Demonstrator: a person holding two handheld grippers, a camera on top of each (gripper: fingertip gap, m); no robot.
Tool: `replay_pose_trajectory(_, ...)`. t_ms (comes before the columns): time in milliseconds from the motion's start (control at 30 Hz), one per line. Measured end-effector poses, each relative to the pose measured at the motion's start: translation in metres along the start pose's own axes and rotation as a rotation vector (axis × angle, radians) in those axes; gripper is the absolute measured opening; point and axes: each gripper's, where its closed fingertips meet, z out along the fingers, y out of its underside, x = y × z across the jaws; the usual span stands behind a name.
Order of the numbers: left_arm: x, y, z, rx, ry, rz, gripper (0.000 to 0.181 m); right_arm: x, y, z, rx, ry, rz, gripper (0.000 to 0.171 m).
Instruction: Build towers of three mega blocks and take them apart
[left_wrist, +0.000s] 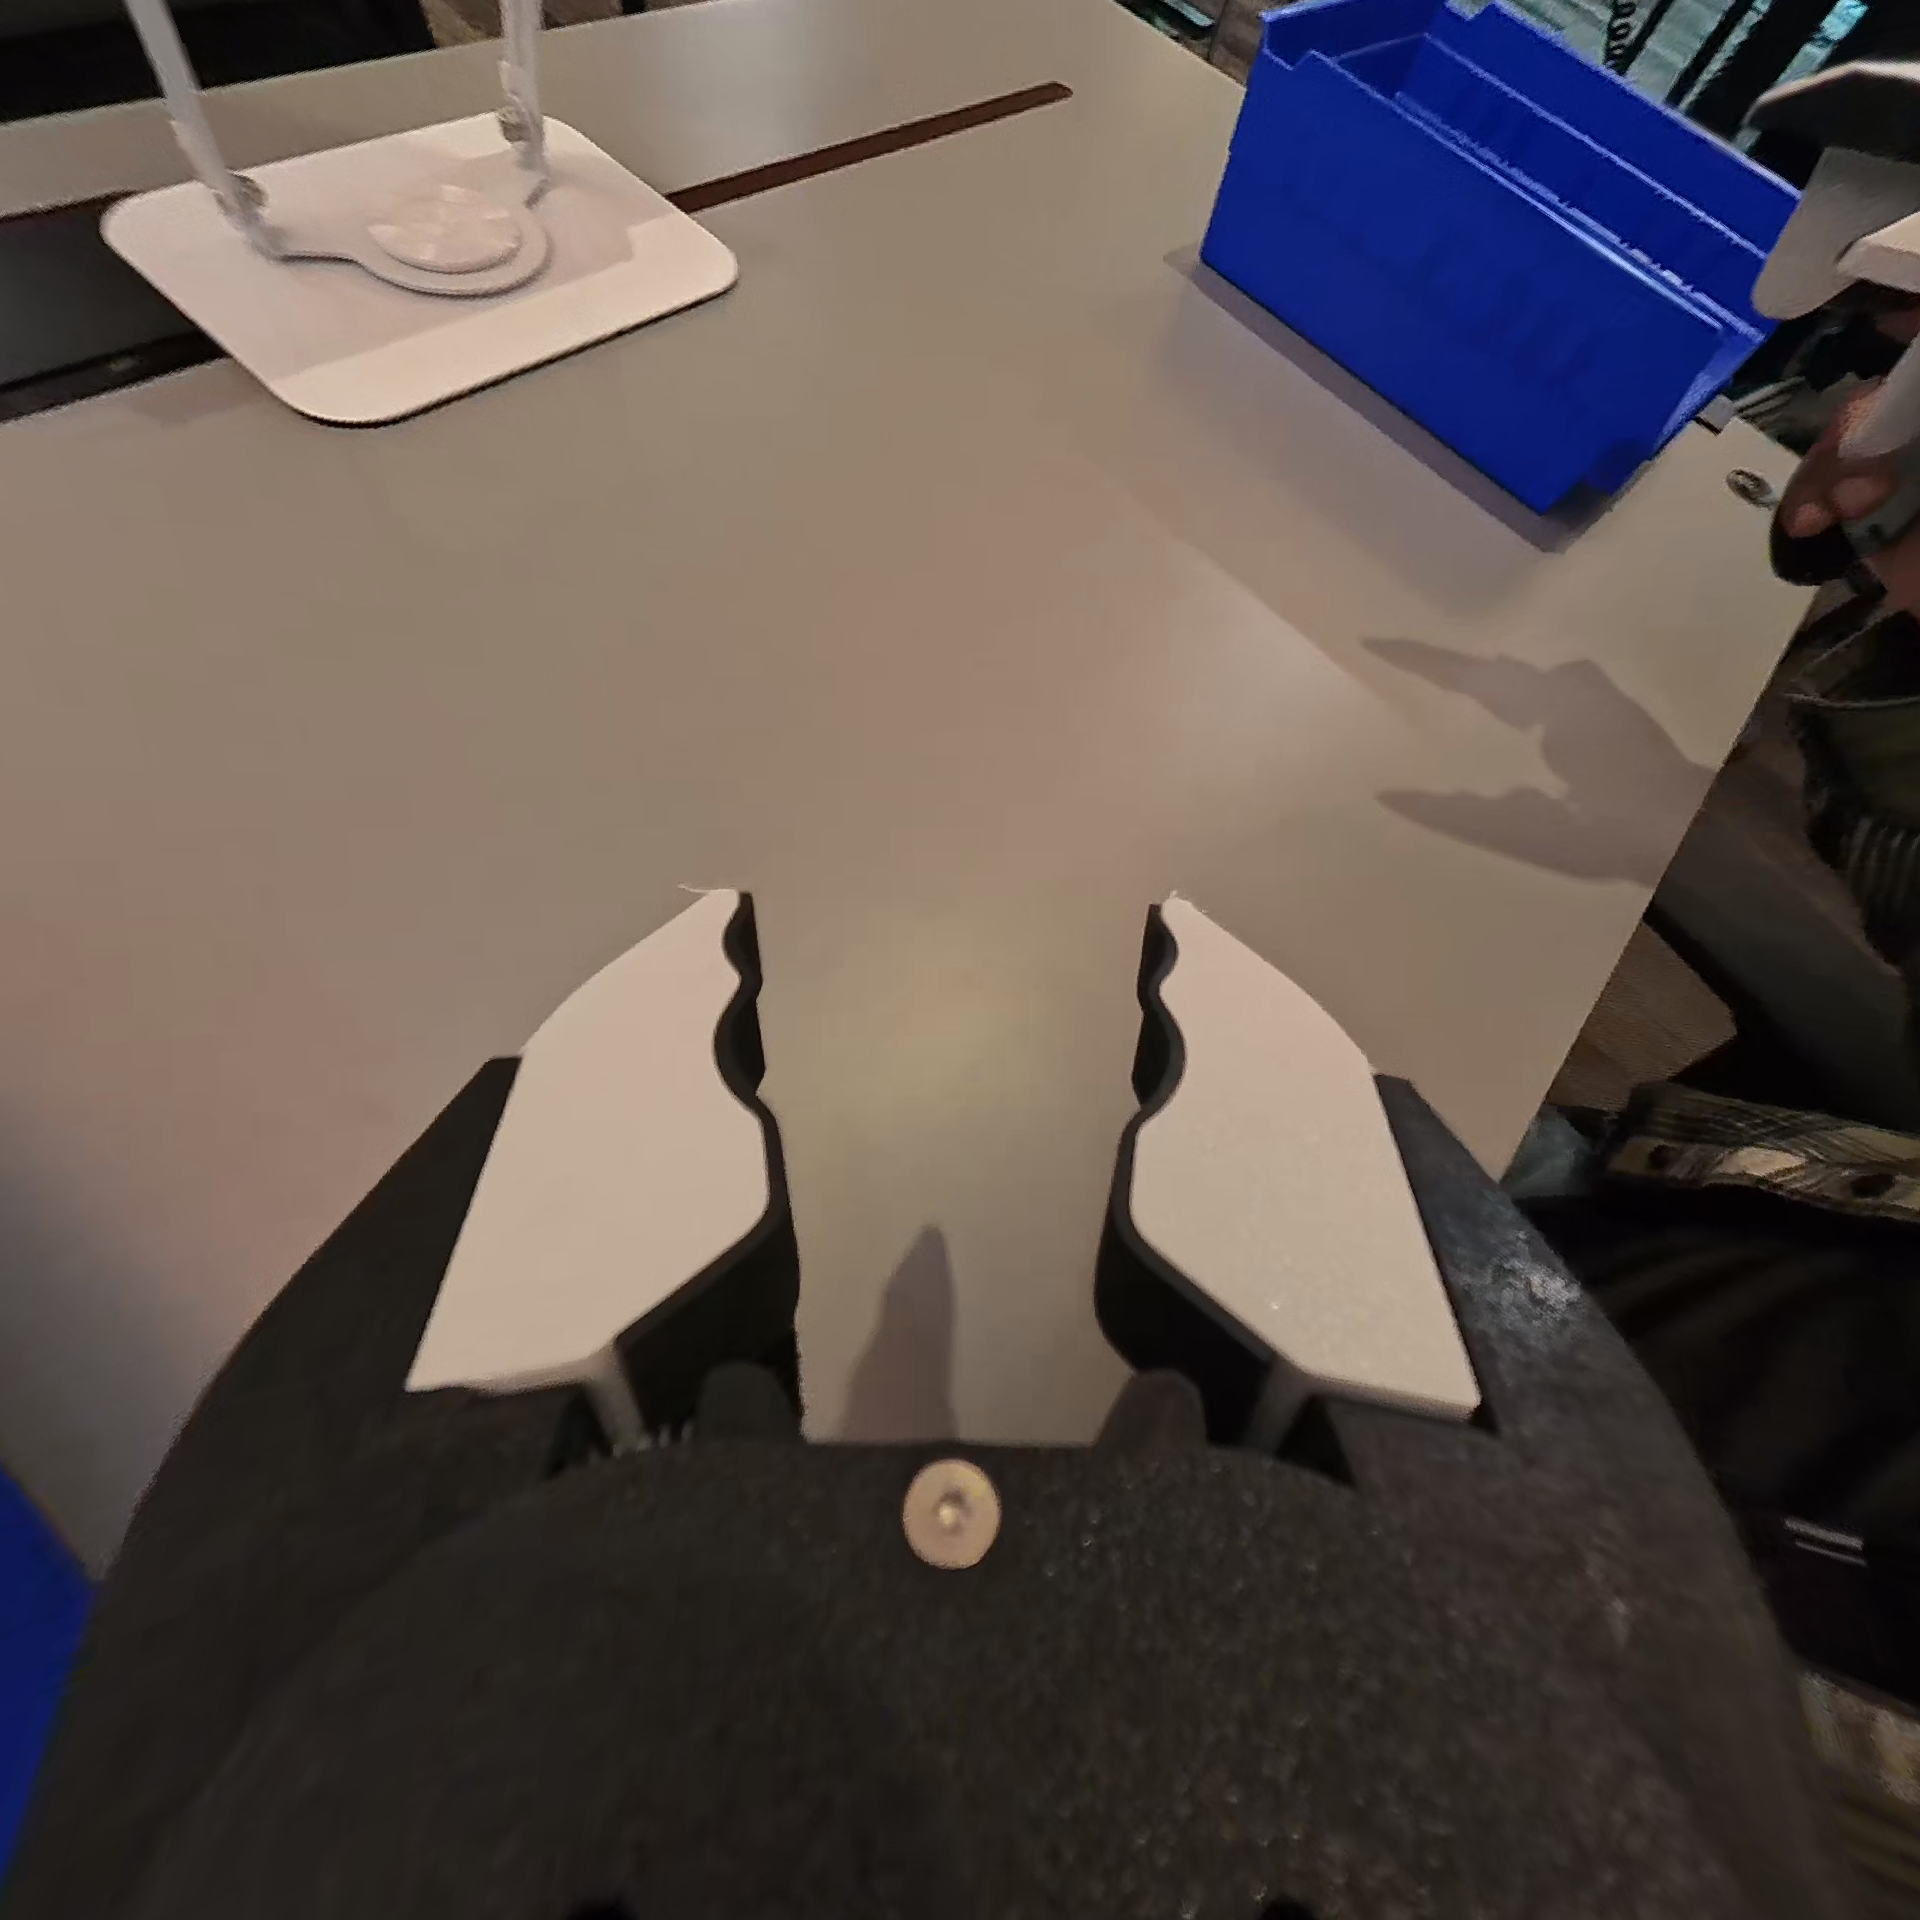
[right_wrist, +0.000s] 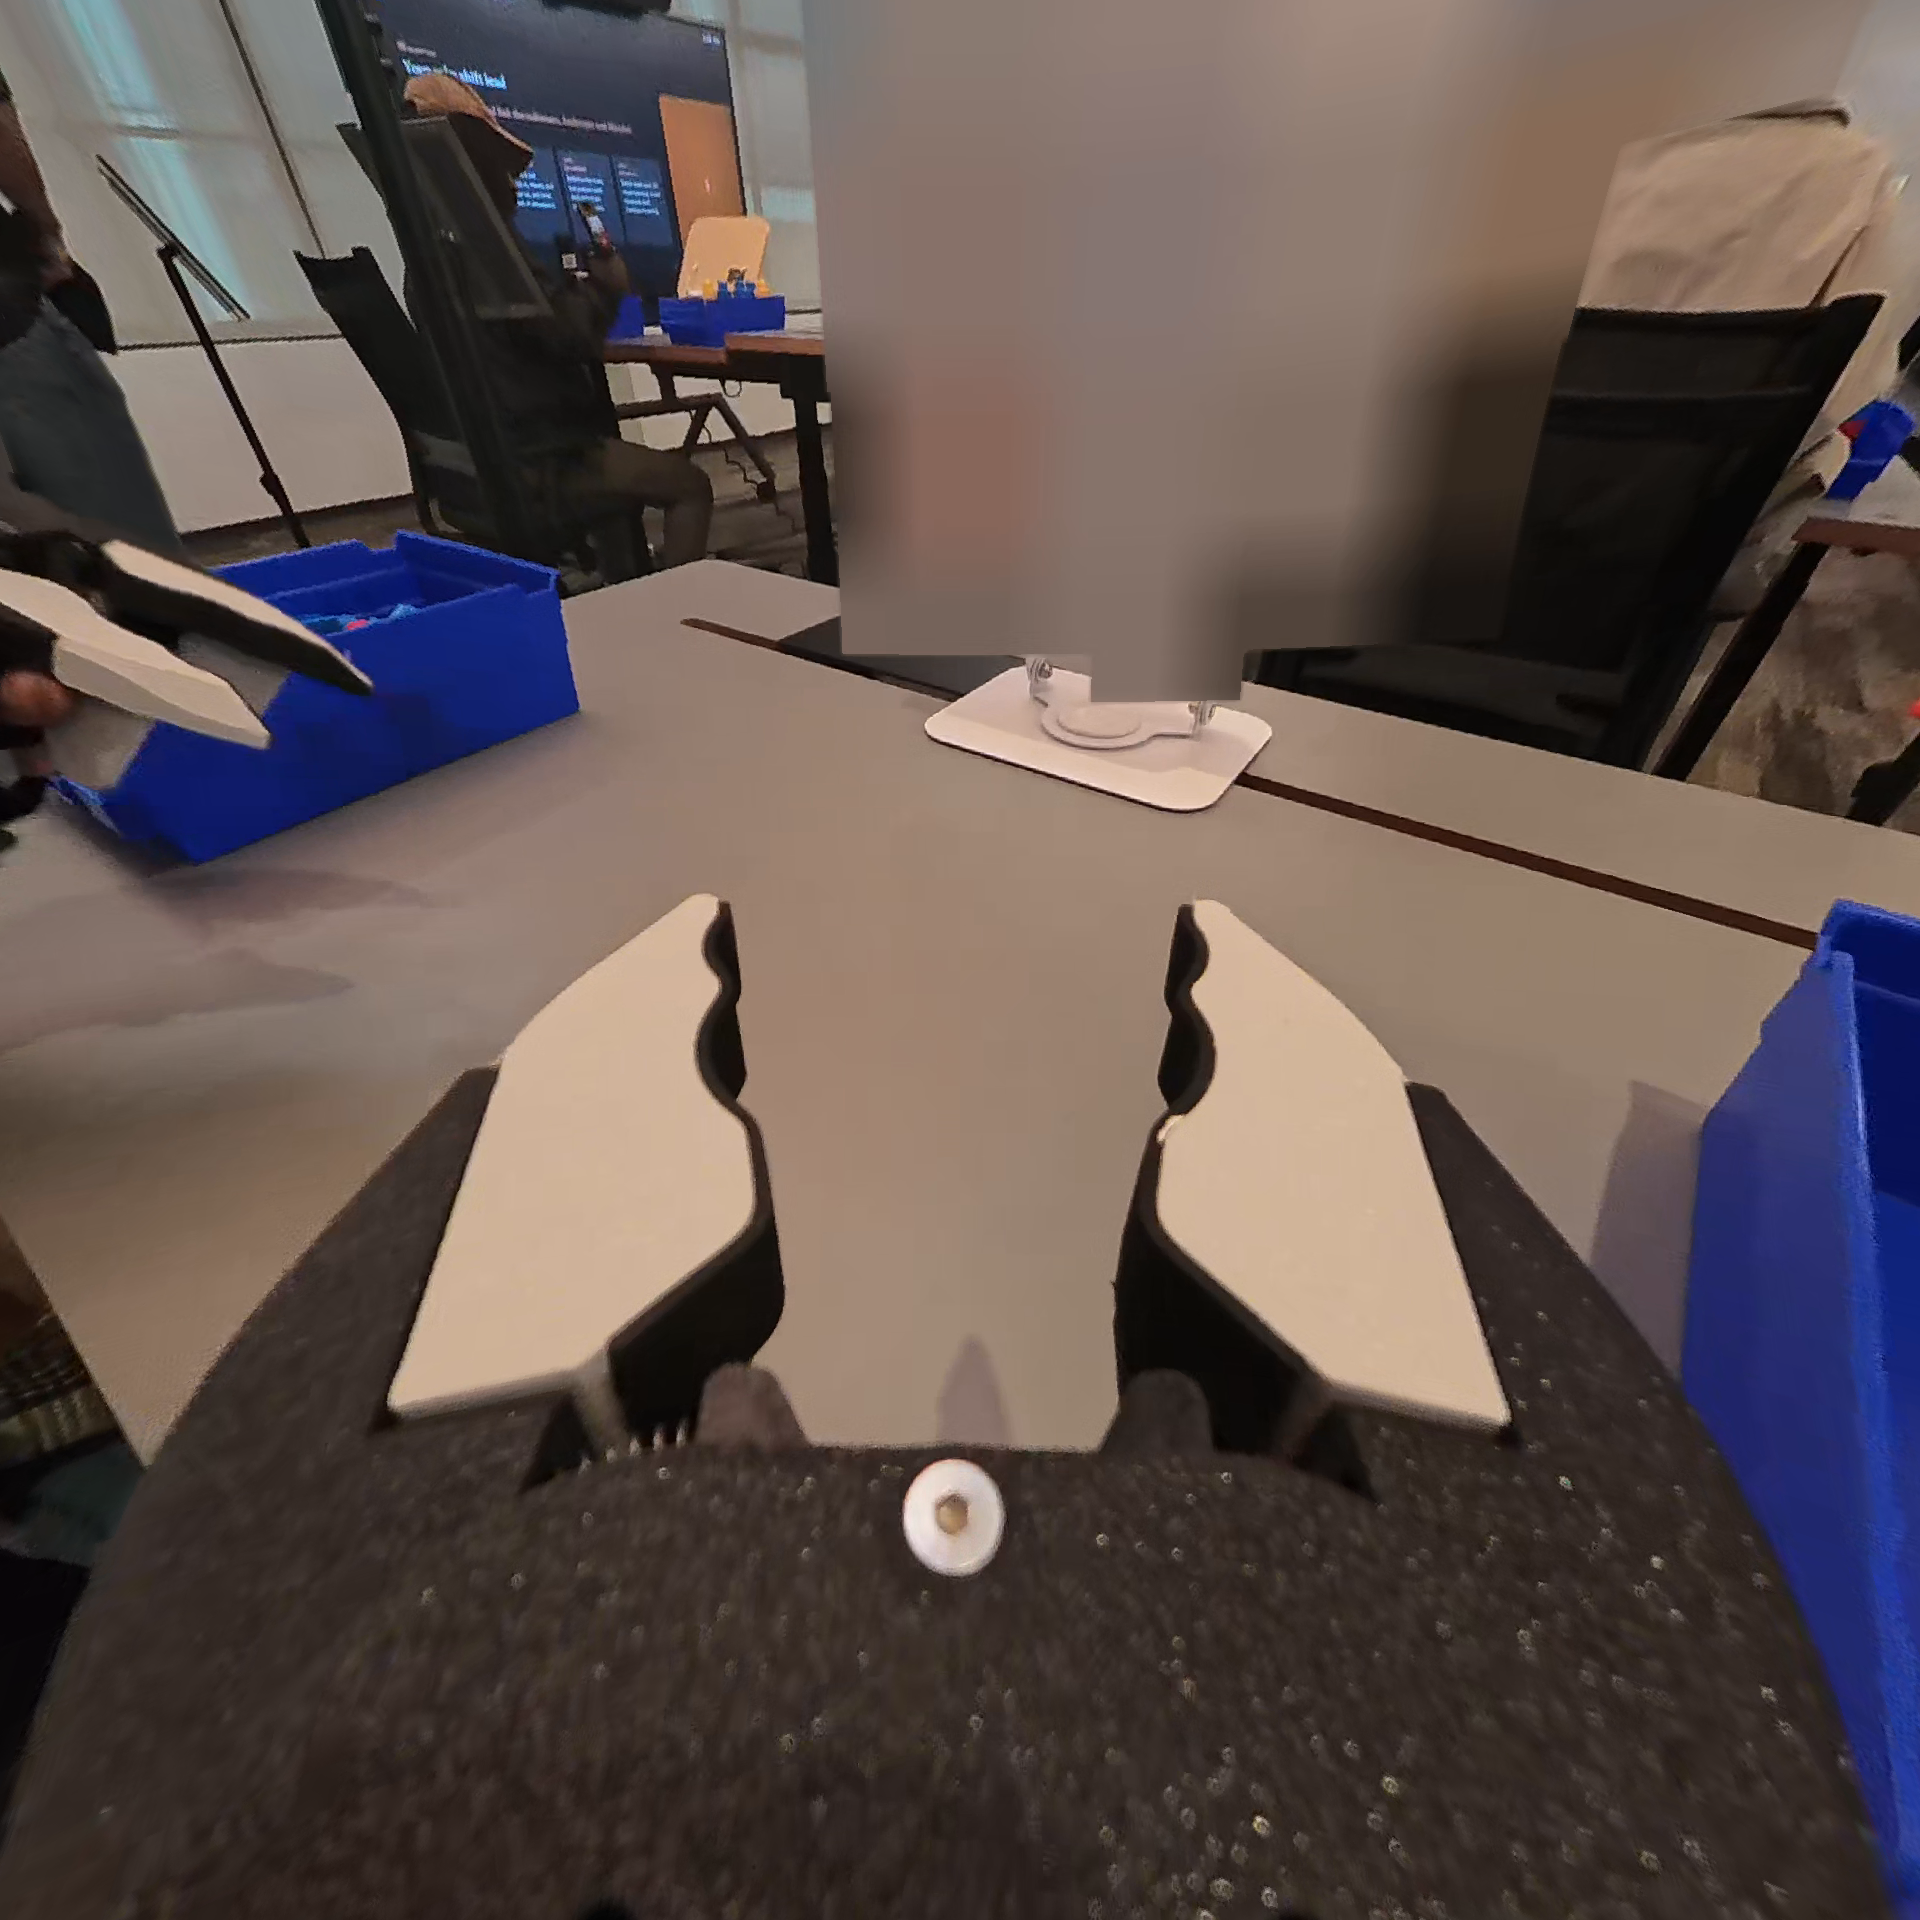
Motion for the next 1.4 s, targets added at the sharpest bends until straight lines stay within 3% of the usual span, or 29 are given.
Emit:
replay_pose_trajectory(200, -0.053, 0.005, -0.063, 0.014, -0.235, 0.035, 0.069, 0.000, 0.019, 0.004, -0.036, 0.026, -0.038, 0.079)
replay_pose_trajectory(433, -0.143, 0.043, -0.151, -0.008, -0.505, -0.094, 0.070, 0.001, 0.038, 0.011, -0.112, 0.012, -0.044, 0.080)
replay_pose_trajectory(667, -0.186, 0.069, -0.187, -0.104, -0.607, -0.028, 0.071, 0.001, 0.040, 0.011, -0.105, -0.003, -0.029, 0.080)
replay_pose_trajectory(900, -0.208, 0.095, -0.201, -0.524, -0.477, 0.394, 0.071, -0.001, 0.044, 0.012, -0.101, -0.037, 0.015, 0.079)
replay_pose_trajectory(1000, -0.210, 0.086, -0.200, -0.587, -0.379, 0.499, 0.070, -0.003, 0.045, 0.013, -0.102, -0.042, 0.022, 0.079)
replay_pose_trajectory(1233, -0.220, 0.085, -0.185, -0.824, -0.160, 0.651, 0.066, -0.009, 0.050, 0.011, -0.139, -0.048, 0.013, 0.080)
replay_pose_trajectory(1400, -0.238, 0.090, -0.196, -1.011, -0.076, 0.714, 0.067, -0.010, 0.045, 0.003, -0.121, -0.048, 0.017, 0.080)
